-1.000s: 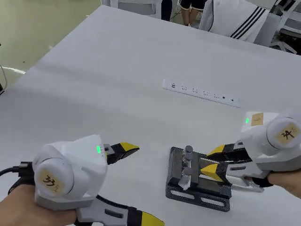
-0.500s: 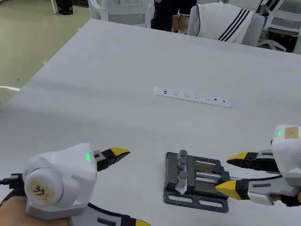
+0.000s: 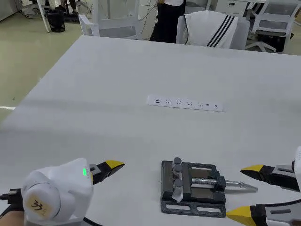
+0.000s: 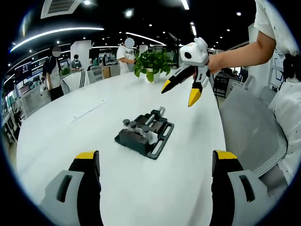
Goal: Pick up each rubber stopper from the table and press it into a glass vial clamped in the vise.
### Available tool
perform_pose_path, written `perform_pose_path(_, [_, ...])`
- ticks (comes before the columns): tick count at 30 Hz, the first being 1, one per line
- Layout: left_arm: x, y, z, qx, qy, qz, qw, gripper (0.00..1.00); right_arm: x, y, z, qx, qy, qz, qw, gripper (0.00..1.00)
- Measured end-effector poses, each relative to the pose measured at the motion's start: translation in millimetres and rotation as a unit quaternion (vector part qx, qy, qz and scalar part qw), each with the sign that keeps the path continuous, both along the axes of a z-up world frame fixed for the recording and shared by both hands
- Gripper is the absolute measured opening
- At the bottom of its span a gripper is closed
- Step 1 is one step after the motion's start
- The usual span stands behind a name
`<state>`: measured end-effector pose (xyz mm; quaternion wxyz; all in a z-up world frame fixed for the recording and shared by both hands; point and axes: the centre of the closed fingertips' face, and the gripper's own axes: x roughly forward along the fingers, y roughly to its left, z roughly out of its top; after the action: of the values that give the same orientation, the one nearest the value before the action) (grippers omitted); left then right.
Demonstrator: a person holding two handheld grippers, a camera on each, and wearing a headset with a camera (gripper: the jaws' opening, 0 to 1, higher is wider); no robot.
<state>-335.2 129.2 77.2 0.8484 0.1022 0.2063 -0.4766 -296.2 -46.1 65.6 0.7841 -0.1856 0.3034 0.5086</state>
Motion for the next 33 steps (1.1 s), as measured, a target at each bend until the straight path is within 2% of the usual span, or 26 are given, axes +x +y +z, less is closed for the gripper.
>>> perform_pose_path(12, [-3.2, -11.3, -3.1, 0.013, 0.007, -0.010, 0.9998, 0.99, -12.0, -12.1, -4.8, 0.019, 0.007, -0.019, 0.9996, 0.74])
perform_pose_path(25, [-6.0, -16.7, -6.9, 0.020, 0.016, -0.020, 0.9995, 0.99, -16.1, -18.1, 3.4, 0.030, -0.001, -0.032, 0.9991, 0.75])
perform_pose_path(33, [-3.1, -13.7, -8.9, 0.022, 0.015, -0.024, 0.9994, 0.99, -14.6, -19.0, 7.6, 0.035, -0.006, -0.035, 0.9988, 0.75])
